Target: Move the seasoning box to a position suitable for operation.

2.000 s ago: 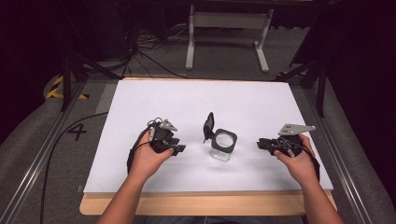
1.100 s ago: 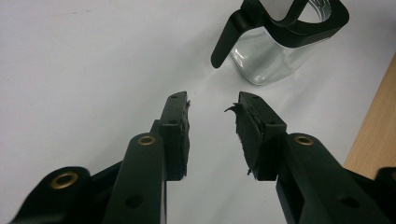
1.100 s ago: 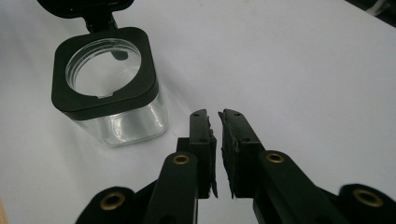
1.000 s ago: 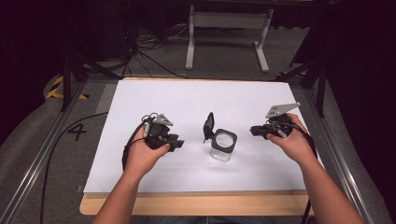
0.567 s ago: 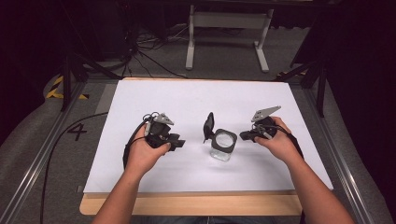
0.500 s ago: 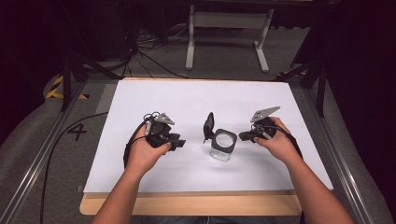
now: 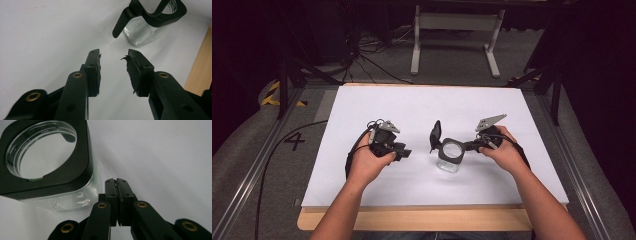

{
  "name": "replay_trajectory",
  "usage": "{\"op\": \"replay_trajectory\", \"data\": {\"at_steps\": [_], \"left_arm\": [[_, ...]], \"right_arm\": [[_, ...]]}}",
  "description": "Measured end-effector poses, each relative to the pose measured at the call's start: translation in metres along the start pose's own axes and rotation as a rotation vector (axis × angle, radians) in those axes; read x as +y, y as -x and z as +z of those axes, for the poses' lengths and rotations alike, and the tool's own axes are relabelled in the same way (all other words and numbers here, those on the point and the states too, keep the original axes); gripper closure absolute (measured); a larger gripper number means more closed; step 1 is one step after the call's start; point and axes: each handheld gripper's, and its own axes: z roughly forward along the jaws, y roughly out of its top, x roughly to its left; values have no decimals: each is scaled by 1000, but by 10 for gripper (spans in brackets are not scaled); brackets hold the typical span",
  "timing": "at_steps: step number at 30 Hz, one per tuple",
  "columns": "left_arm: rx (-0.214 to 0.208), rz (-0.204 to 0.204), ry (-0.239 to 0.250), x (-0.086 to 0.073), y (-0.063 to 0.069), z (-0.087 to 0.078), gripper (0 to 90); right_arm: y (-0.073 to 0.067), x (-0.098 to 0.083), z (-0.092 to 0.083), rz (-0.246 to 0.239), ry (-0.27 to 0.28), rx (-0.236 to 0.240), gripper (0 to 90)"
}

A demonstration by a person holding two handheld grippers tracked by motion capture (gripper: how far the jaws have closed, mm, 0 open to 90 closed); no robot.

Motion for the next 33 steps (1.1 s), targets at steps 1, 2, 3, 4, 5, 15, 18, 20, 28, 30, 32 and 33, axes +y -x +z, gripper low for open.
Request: {"op": "replay_trajectory", "data": {"at_steps": [1, 2, 3, 4, 5, 15, 18, 20, 28, 30, 32, 33], "left_arm": [[2, -5, 2, -1, 0, 0, 632], [-2, -16, 9, -2, 0, 1, 633], [-2, -17, 6, -2, 0, 0, 634], [-1, -10, 5, -2, 0, -1, 637], [0, -11, 3, -3, 0, -2, 637], [-6, -15, 7, -1, -1, -1, 638], [-10, -6, 3, 0, -1, 1, 640], [-15, -10, 1, 0, 0, 1, 641], [-26, 0, -9, 3, 2, 4, 647], [-33, 0, -12, 4, 3, 6, 651], [-36, 6, -20, 5, 3, 7, 652], [-38, 10, -26, 5, 3, 8, 652]], "right_arm": [[0, 0, 1, -3, 2, 3, 887], [-1, 1, 1, -7, 4, 14, 892], [-2, 1, 2, -4, 4, 25, 894], [-2, 1, 2, -3, 5, 34, 896], [-4, 2, 3, -13, 4, 31, 896], [-12, -5, 1, -18, 2, 27, 898], [-18, -7, -1, -19, -7, 31, 899], [-23, -9, -3, -21, -16, 39, 899], [-37, -15, -5, -25, -35, 40, 899], [-41, -18, -4, -30, -37, 49, 900], [-43, -19, -4, -27, -43, 52, 900], [-45, -20, -3, -28, -45, 56, 900]]}}
